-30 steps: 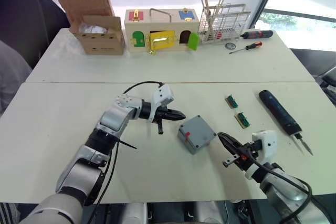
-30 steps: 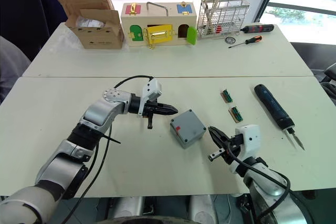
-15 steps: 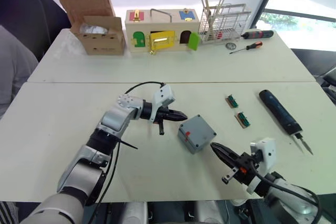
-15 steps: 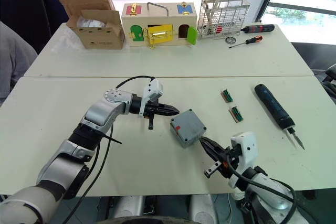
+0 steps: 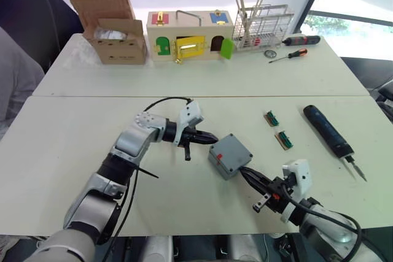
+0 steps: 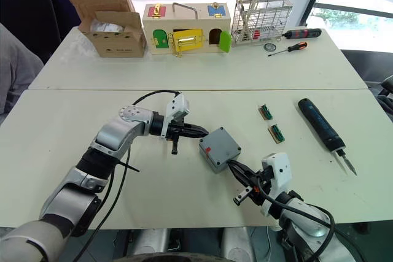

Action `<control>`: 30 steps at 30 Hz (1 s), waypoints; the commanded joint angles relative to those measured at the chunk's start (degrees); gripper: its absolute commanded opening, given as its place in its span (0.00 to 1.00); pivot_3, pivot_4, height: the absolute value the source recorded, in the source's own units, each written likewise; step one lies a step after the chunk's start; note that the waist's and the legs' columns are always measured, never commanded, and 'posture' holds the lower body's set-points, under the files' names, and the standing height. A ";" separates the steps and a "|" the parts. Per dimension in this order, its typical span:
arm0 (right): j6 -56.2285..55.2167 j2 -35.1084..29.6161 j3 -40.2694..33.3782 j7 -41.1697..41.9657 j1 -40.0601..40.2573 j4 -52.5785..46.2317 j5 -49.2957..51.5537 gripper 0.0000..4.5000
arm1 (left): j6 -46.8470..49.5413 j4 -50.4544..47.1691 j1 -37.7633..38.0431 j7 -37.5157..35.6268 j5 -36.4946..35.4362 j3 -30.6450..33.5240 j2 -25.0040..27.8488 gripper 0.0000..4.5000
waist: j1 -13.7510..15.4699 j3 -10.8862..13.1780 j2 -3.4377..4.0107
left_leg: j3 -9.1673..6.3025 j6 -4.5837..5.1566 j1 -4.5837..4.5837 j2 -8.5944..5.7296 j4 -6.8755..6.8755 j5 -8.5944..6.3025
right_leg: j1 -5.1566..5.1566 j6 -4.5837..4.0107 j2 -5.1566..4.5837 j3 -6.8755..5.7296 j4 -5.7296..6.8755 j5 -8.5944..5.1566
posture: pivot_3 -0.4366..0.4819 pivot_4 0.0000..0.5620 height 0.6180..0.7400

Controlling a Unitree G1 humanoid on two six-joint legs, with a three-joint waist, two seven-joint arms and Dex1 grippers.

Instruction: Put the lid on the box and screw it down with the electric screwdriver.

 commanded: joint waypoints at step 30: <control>-1.75 -0.14 -0.62 2.41 -0.42 -0.05 -0.22 0.02 | -0.92 -0.90 -0.68 0.11 -0.58 -0.01 -0.31 0.00 | -0.06 0.00 0.00 | 0.00 0.00 0.00 -0.01 0.00 0.00 | 0.00 0.00 0.00 0.00 0.00 0.00 | 0.48 0.27 0.90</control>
